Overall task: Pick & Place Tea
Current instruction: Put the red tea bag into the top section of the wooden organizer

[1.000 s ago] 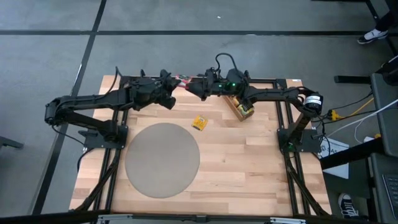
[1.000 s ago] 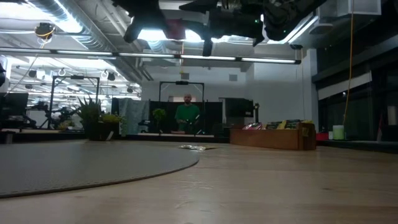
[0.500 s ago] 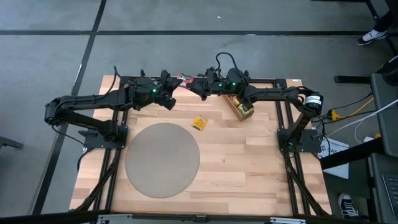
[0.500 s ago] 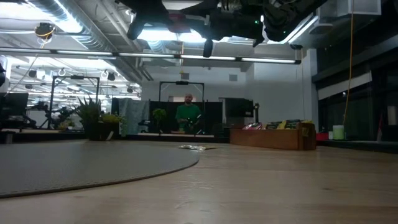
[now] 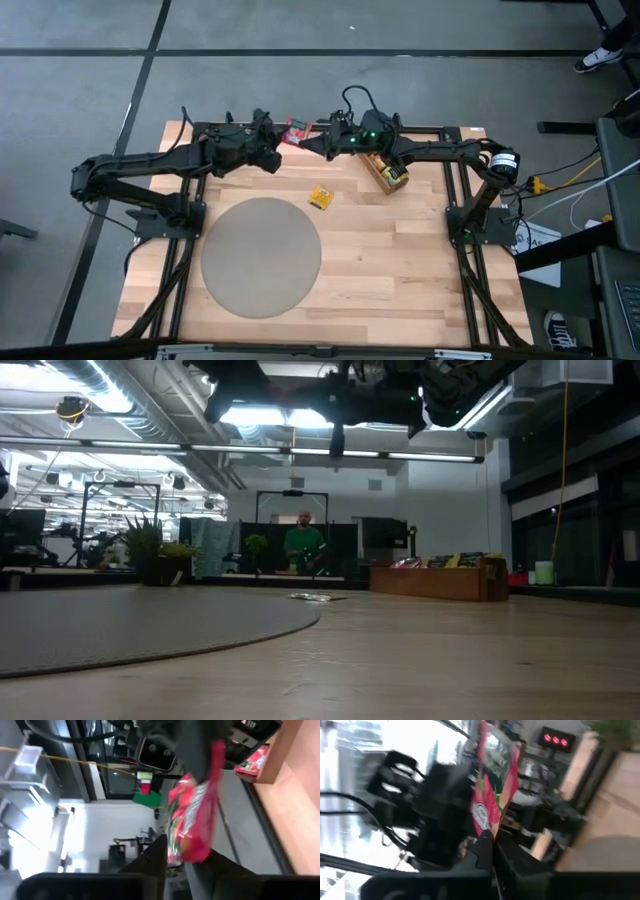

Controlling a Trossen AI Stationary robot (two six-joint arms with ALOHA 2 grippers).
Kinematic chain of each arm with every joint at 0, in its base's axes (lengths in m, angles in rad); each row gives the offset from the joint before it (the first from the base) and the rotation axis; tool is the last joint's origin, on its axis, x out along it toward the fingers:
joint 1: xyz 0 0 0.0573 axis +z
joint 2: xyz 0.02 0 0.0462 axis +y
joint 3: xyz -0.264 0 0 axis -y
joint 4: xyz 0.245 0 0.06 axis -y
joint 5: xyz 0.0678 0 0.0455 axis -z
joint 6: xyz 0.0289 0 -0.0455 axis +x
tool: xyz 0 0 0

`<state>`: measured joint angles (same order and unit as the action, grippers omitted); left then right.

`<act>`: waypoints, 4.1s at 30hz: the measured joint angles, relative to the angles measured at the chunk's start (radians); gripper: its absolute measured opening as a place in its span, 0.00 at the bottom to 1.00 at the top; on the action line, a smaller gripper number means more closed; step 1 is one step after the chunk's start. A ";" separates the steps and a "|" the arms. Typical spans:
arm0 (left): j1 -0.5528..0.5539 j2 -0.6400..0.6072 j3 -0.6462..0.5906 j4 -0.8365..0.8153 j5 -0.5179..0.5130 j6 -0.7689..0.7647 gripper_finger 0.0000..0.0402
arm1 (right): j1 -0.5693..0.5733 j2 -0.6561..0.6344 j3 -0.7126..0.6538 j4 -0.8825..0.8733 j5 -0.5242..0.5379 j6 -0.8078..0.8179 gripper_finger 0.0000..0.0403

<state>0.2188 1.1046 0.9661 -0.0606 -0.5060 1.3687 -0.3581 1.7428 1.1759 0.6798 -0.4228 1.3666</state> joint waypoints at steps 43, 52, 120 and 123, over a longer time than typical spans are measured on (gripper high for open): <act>0.415 0.156 0.000 -0.109 1.055 -1.752 0.15 | 0.076 -0.005 -0.001 -0.439 0.221 -0.773 0.00; 0.425 0.156 0.000 -0.108 1.039 -1.712 0.01 | 0.068 -0.005 -0.001 -0.433 0.246 -0.770 0.01; 0.363 0.162 0.000 -0.138 1.108 -1.801 0.05 | -0.026 -0.008 0.000 -0.353 -0.154 -0.840 0.01; 0.364 0.162 0.000 -0.135 1.086 -1.802 0.09 | -0.042 -0.032 -0.001 -0.432 -0.149 -0.849 0.01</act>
<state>0.5823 1.2667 0.9657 -0.1959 0.5804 -0.4328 -0.4004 1.7111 1.1752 0.2481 -0.5717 0.5172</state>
